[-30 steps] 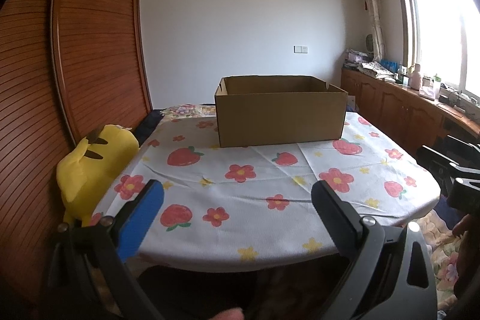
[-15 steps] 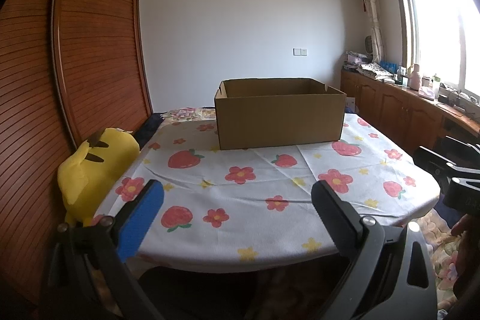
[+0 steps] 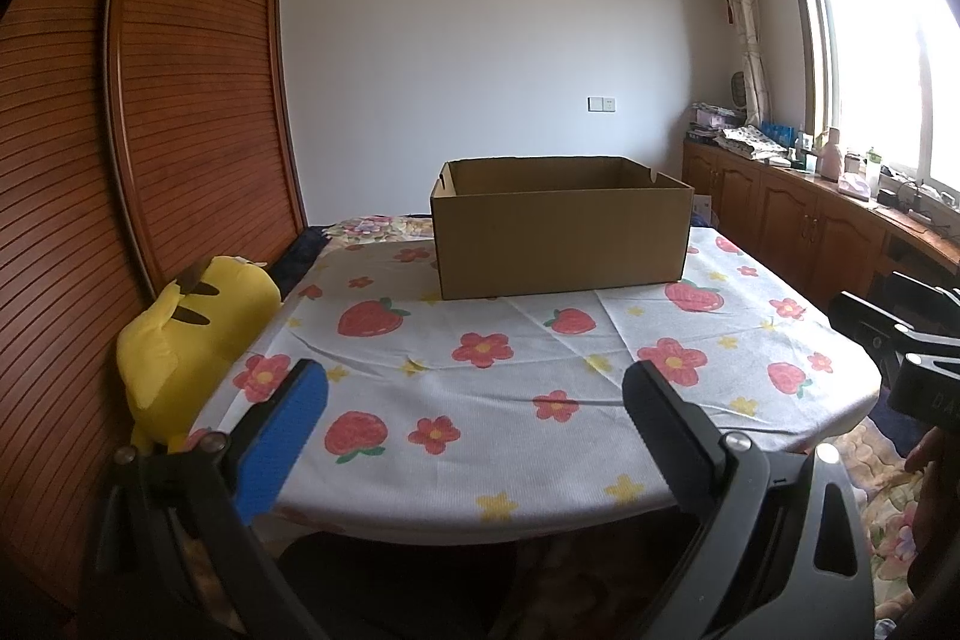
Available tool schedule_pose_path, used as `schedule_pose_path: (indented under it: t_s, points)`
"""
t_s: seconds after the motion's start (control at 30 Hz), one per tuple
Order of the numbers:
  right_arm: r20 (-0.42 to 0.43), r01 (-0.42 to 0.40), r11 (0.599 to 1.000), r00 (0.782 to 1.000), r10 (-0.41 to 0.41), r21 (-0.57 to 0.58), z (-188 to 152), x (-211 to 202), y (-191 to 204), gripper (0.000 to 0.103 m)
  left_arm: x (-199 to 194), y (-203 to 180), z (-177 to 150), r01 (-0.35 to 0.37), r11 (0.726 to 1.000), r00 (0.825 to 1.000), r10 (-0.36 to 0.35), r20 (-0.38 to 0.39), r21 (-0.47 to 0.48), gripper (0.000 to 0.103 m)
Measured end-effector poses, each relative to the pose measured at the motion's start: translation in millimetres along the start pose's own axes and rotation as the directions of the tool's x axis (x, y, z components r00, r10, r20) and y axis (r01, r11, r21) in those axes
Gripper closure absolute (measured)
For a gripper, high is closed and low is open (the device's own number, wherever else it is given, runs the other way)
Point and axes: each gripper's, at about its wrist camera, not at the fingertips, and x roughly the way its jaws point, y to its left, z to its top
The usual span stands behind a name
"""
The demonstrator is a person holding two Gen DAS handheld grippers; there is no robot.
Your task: Organize snacks
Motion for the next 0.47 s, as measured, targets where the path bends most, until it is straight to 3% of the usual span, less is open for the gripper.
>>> schedule_pose_path:
  t_s: [0.47]
  points:
    - [0.001, 0.001, 1.0, 1.0, -0.001, 0.0, -0.2, -0.5, -1.0, 0.007, -0.7, 0.7, 0.2, -0.002, 1.0, 1.0, 0.002, 0.002, -0.001, 0.003]
